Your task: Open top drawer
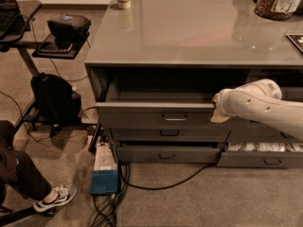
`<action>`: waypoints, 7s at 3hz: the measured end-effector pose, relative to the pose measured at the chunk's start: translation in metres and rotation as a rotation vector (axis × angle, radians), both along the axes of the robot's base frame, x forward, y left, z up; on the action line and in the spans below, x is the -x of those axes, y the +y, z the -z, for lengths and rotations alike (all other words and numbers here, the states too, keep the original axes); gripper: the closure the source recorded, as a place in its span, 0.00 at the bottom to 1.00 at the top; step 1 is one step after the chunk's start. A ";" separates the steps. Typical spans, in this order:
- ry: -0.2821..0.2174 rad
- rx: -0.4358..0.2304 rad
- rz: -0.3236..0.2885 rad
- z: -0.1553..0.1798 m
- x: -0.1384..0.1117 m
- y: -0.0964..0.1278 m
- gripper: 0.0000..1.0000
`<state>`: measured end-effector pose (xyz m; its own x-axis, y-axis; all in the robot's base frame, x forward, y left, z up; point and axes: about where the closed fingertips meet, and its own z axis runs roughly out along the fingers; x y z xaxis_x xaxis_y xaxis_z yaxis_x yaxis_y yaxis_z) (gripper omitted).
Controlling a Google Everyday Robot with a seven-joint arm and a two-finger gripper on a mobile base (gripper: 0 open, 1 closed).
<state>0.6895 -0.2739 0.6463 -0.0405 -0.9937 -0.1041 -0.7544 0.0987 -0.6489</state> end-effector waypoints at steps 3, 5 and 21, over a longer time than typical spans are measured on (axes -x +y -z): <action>-0.005 0.007 0.003 -0.002 0.008 0.000 1.00; -0.012 0.016 0.006 -0.002 0.017 -0.001 1.00; 0.005 0.088 0.026 -0.067 -0.053 0.014 1.00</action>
Offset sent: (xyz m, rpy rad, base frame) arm -0.4978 -0.0061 -0.0695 -0.3421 -0.2789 -0.2032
